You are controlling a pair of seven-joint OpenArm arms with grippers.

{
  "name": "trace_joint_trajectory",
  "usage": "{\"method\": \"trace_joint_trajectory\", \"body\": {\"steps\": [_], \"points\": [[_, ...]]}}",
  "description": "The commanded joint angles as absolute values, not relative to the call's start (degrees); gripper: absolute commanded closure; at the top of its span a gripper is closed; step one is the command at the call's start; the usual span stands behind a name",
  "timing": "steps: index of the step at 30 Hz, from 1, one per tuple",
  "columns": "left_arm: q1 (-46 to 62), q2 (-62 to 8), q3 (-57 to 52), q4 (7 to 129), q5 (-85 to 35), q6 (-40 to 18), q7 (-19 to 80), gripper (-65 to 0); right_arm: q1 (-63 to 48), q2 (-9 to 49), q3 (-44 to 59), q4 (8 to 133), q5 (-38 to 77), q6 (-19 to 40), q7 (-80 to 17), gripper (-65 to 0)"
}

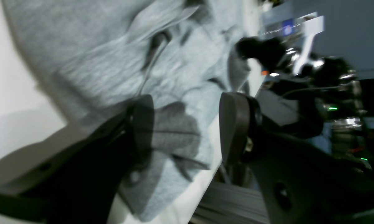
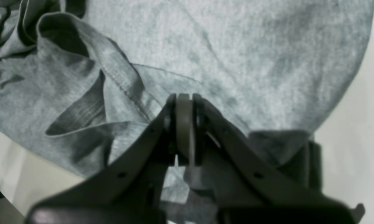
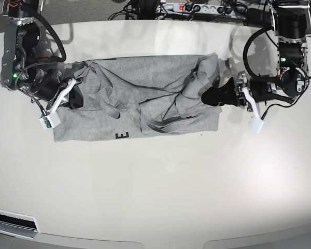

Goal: Layout the t-shirt on the table in an organized manner, then fold the t-shirt properly
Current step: 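Fold the held end with the left gripper toward the right gripper, then push the folded end further toward the shirt's middle with the left gripper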

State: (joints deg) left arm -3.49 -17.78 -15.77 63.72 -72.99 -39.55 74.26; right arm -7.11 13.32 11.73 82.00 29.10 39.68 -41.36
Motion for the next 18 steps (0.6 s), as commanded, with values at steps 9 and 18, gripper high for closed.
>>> {"method": "trace_joint_trajectory", "body": {"steps": [9, 18], "points": [[-4.3, -17.3, -18.0, 66.5, -73.0, -40.0, 73.6, -35.1, -6.3, 14.0, 11.9, 82.9, 30.0, 40.0, -41.0, -4.9], [-0.8, -17.1, -23.2, 70.2, -72.0, -40.0, 73.3, -35.1, -6.3, 14.0, 11.9, 82.9, 30.2, 40.0, -41.1, -4.9]]}}
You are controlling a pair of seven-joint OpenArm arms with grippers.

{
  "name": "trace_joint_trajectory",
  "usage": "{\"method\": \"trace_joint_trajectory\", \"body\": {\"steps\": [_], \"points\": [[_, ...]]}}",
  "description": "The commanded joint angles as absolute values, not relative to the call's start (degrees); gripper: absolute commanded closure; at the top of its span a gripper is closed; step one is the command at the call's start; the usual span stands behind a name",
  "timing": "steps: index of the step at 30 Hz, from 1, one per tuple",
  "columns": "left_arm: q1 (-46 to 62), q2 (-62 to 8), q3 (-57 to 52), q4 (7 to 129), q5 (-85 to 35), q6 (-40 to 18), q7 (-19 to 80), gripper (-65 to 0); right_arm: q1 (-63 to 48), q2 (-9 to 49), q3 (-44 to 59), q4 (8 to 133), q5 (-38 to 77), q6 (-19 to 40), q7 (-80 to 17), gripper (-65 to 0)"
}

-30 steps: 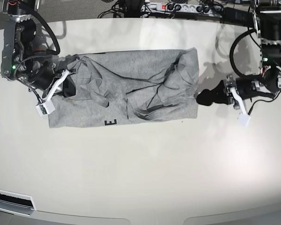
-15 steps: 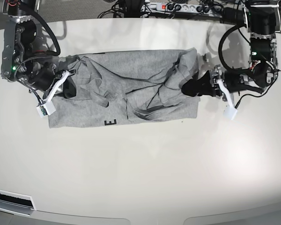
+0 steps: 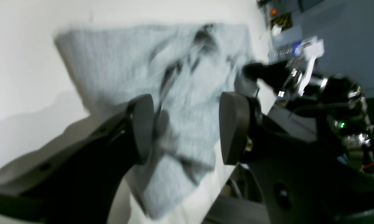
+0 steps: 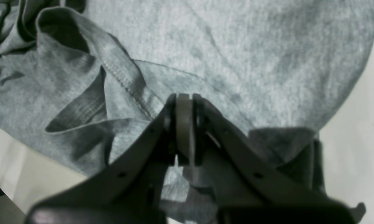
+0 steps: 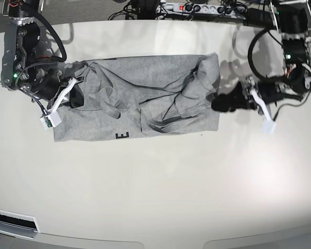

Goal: Layout the t-shirt on the table in an organized manner, then fold the t-shirt properly
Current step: 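Push the folded end further toward the shirt's middle with the left gripper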

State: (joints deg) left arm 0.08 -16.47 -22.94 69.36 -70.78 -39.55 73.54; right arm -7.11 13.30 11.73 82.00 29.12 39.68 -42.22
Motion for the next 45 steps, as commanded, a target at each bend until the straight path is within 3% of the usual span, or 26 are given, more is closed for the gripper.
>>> {"method": "trace_joint_trajectory", "body": {"steps": [1, 23, 25, 27, 29, 30, 37, 45], "points": [[-0.2, -17.1, -23.2, 70.2, -71.9, -40.0, 73.1, -35.1, -6.3, 14.0, 11.9, 82.9, 30.2, 40.0, -41.2, -4.9], [2.0, -10.3, -23.4, 70.2, -64.6, -40.0, 65.9, -35.0, -6.3, 14.0, 11.9, 82.9, 30.2, 40.0, -41.2, -4.9], [1.9, -10.3, -23.4, 70.2, -64.8, -40.0, 65.9, -30.5, -6.3, 14.0, 11.9, 82.9, 30.2, 40.0, -41.2, -4.9], [1.7, -10.3, -23.4, 70.2, -64.8, -40.0, 65.6, -18.4, -6.3, 14.0, 11.9, 82.9, 30.2, 40.0, -41.2, -4.9], [1.3, -10.3, -23.4, 70.2, -64.7, -40.0, 65.5, -1.9, -6.3, 14.0, 11.9, 82.9, 30.2, 40.0, -41.2, -4.9], [1.2, -10.3, -23.4, 70.2, -64.7, -40.0, 65.5, 0.0, -6.3, 14.0, 11.9, 82.9, 30.2, 40.0, -41.2, -4.9], [0.8, -10.3, -20.3, 70.2, -65.4, -40.0, 65.6, 0.0, -6.3, 14.0, 11.9, 82.9, 30.2, 40.0, -41.2, -4.9], [0.7, -10.3, -7.9, 70.3, -65.4, -40.0, 65.6, 0.0, -6.3, 14.0, 11.9, 82.9, 30.2, 40.0, -41.2, -4.9]]}}
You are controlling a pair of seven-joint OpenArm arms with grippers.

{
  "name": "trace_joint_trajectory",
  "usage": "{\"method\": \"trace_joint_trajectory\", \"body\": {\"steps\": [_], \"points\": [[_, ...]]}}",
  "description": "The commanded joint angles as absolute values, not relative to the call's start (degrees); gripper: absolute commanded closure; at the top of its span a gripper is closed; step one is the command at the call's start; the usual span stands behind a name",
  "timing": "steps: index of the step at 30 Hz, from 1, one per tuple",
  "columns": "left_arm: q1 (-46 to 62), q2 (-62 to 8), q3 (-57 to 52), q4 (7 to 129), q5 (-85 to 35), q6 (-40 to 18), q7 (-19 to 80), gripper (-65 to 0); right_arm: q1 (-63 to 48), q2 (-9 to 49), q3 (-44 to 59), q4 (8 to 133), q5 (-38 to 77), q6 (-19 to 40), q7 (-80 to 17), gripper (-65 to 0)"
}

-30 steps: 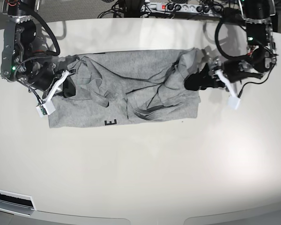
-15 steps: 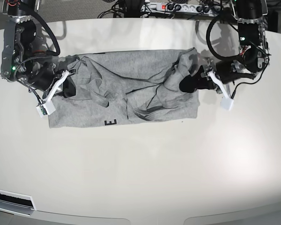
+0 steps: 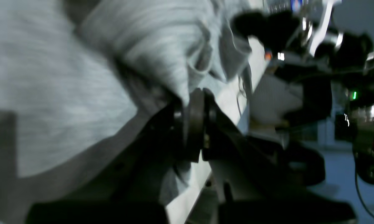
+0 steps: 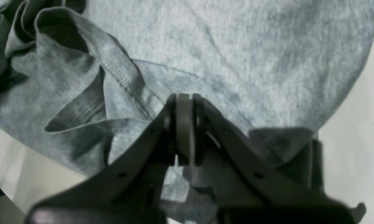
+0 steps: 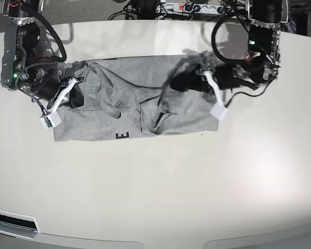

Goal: Layout the t-shirt on the table in an organized manner, then fold the t-shirt properly
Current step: 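Push the folded end further toward the shirt's middle with the left gripper, then release the shirt and press both grippers against its ends to square it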

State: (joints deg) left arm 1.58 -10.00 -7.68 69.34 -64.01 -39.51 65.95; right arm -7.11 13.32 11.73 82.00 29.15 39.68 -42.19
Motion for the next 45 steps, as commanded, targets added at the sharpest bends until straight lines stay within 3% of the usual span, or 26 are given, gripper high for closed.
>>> {"method": "trace_joint_trajectory", "body": {"steps": [1, 9, 14, 16, 21, 25, 28, 37, 38, 45], "points": [[0.7, -10.3, -6.7, 70.3, -65.4, -40.0, 65.6, 0.0, -6.3, 14.0, 11.9, 82.9, 30.2, 40.0, -41.2, -4.9], [-0.1, -10.3, -1.1, 70.3, -64.9, -40.0, 66.5, -0.1, -6.3, 14.0, 11.9, 82.9, 30.2, 40.0, -41.2, -4.9], [-0.8, -10.6, -1.2, 70.3, -65.0, -40.0, 68.7, -25.1, -6.3, 14.0, 11.9, 82.9, 30.2, 40.0, -41.2, -4.9], [-1.4, -10.6, -1.2, 70.5, -65.3, -40.0, 69.1, -26.8, -6.3, 14.0, 11.9, 82.9, 30.2, 40.0, -41.2, -4.9], [-1.8, -10.6, -1.2, 72.7, -68.8, -40.0, 69.5, -23.5, -6.3, 14.0, 11.9, 82.9, 30.2, 40.0, -41.2, -4.9], [-1.8, -10.6, -1.2, 75.1, -71.6, -40.0, 70.6, -13.1, -6.3, 14.0, 11.9, 82.9, 30.2, 40.0, -41.1, -4.9], [-1.7, -10.6, -1.2, 75.4, -70.9, -40.0, 71.0, -0.6, -6.3, 14.0, 11.9, 82.9, 30.2, 40.0, -41.1, -4.9], [-1.7, -12.9, -1.5, 77.1, -71.9, -40.0, 74.5, 0.0, -5.8, 14.0, 11.9, 82.9, 30.2, 40.0, -40.5, -3.1], [-1.9, -13.8, -1.9, 78.0, -71.5, -40.0, 72.9, 0.0, -5.7, 14.0, 11.9, 82.9, 30.2, 40.0, -40.5, 0.0], [-1.4, -16.0, -3.2, 79.4, -51.0, -40.0, 56.6, 0.0, -3.6, 14.0, 12.0, 82.9, 36.5, 40.0, -40.1, 0.0]]}}
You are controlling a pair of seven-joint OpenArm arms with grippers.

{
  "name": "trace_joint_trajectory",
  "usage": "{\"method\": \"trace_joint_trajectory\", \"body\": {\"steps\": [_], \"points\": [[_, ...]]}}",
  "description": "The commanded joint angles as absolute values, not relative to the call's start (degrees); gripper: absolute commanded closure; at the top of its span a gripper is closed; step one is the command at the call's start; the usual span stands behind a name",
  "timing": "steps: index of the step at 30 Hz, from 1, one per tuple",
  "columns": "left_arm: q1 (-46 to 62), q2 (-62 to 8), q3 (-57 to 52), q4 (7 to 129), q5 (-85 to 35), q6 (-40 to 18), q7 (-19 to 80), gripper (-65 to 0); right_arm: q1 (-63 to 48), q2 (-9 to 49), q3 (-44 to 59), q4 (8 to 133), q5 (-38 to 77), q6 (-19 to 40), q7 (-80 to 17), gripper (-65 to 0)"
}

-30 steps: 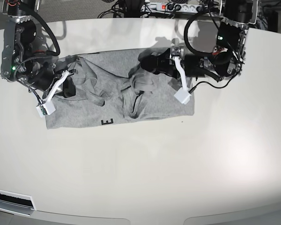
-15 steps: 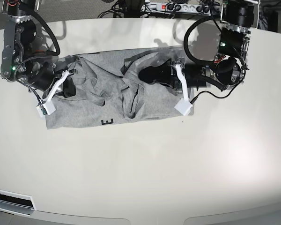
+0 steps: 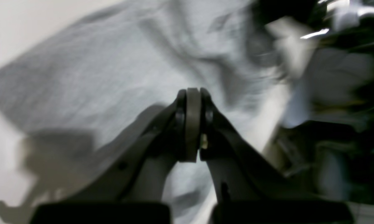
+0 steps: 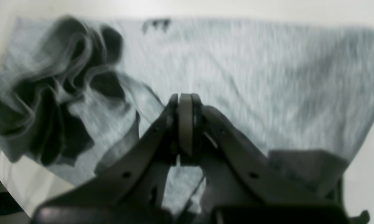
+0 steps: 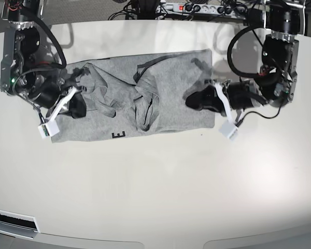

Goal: Layout the t-shirt on the table in an organized manner, then fold the t-shirt properly
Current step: 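Release the shirt and press both grippers against its ends to square it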

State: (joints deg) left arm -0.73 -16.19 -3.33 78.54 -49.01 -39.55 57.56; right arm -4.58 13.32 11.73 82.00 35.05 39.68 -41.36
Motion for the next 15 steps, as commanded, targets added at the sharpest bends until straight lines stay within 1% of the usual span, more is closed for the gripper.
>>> {"method": "trace_joint_trajectory", "body": {"steps": [1, 7, 10, 11, 12, 15], "points": [[-1.4, -16.0, -2.8, 79.3, -48.2, -40.0, 54.9, 0.0, -3.0, 14.0, 12.0, 82.9, 36.8, 40.0, -40.1, 0.0], [-1.5, -16.0, 0.6, 79.0, -36.5, -40.0, 47.1, 0.0, 0.3, 14.0, 12.1, 82.9, 36.7, 40.0, -41.2, -0.7], [-1.5, -16.0, 2.0, 78.2, -31.8, -40.0, 44.3, 0.0, 2.4, 14.0, 12.8, 82.9, 36.7, 40.0, -44.1, -19.0], [-1.5, -16.0, 2.6, 77.7, -30.0, -40.0, 43.1, 0.0, 3.0, 14.0, 13.4, 82.9, 36.7, 40.0, -44.8, -23.8], [-1.5, -16.1, 3.2, 77.1, -28.3, -39.1, 41.9, 0.0, 3.6, 14.0, 14.1, 82.9, 36.7, 40.0, -45.1, -26.4], [-1.5, -16.1, 5.6, 74.6, -23.8, -38.0, 38.5, 0.0, 4.8, 14.0, 17.3, 82.9, 38.3, 40.0, -45.8, -26.9]]}}
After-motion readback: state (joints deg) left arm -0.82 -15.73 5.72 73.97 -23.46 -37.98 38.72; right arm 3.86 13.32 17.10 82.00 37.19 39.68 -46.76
